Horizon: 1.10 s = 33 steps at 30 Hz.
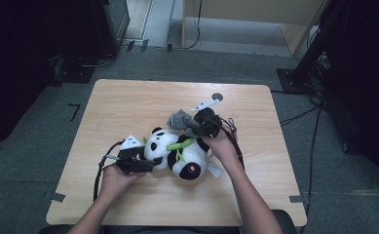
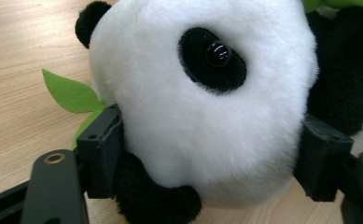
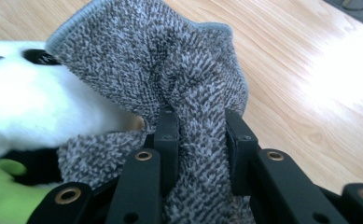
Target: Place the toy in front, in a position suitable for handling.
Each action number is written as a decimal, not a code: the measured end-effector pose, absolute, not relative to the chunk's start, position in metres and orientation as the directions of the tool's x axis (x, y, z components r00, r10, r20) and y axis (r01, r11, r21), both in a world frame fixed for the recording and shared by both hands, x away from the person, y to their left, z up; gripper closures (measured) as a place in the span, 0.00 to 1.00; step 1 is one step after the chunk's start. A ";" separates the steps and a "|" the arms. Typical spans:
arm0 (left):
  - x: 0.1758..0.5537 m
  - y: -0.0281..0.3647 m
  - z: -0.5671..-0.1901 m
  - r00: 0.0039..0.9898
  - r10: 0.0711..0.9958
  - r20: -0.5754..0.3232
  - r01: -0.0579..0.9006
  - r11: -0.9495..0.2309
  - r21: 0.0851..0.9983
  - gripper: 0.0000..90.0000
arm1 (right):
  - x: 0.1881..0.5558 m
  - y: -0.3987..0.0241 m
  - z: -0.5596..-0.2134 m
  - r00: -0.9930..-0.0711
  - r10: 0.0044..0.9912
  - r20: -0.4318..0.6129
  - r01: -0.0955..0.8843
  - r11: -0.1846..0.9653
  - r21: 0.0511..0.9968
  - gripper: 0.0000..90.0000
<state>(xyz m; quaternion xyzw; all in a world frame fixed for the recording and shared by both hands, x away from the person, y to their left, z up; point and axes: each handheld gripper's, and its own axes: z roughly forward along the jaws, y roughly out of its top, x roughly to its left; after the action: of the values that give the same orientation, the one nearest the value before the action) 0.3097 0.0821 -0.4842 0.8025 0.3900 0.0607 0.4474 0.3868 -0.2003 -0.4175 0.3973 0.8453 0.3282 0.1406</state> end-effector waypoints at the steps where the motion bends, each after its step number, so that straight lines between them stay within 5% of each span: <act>1: 0.310 0.082 -0.484 0.690 0.679 -0.252 0.571 -0.295 0.766 0.25 | 0.388 -0.204 -0.418 -0.636 0.771 0.037 0.590 0.455 0.667 0.80; 9: 0.311 0.083 -0.486 0.700 0.670 -0.248 0.558 -0.296 0.775 0.19 | 0.381 -0.219 -0.395 -0.617 0.784 0.072 0.549 0.363 0.753 0.80; 15: 0.311 0.083 -0.489 0.706 0.664 -0.246 0.546 -0.290 0.786 0.14 | 0.365 -0.203 -0.373 -0.684 0.720 0.113 0.468 0.315 0.825 0.81; 27: 0.310 0.083 -0.490 0.715 0.661 -0.228 0.522 -0.287 0.803 0.15 | 0.351 -0.137 -0.401 -0.782 0.611 0.123 0.453 0.422 0.785 0.80; 33: 0.310 0.083 -0.491 0.703 0.673 -0.230 0.530 -0.279 0.801 0.20 | 0.355 -0.137 -0.414 -0.791 0.599 0.126 0.459 0.444 0.769 0.79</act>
<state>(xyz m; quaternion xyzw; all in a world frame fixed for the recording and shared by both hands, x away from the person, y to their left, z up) 0.3095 0.0829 -0.4907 0.7959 0.3778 0.0769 0.4668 0.3552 -0.1373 -0.4143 0.3128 0.8458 0.4243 0.0822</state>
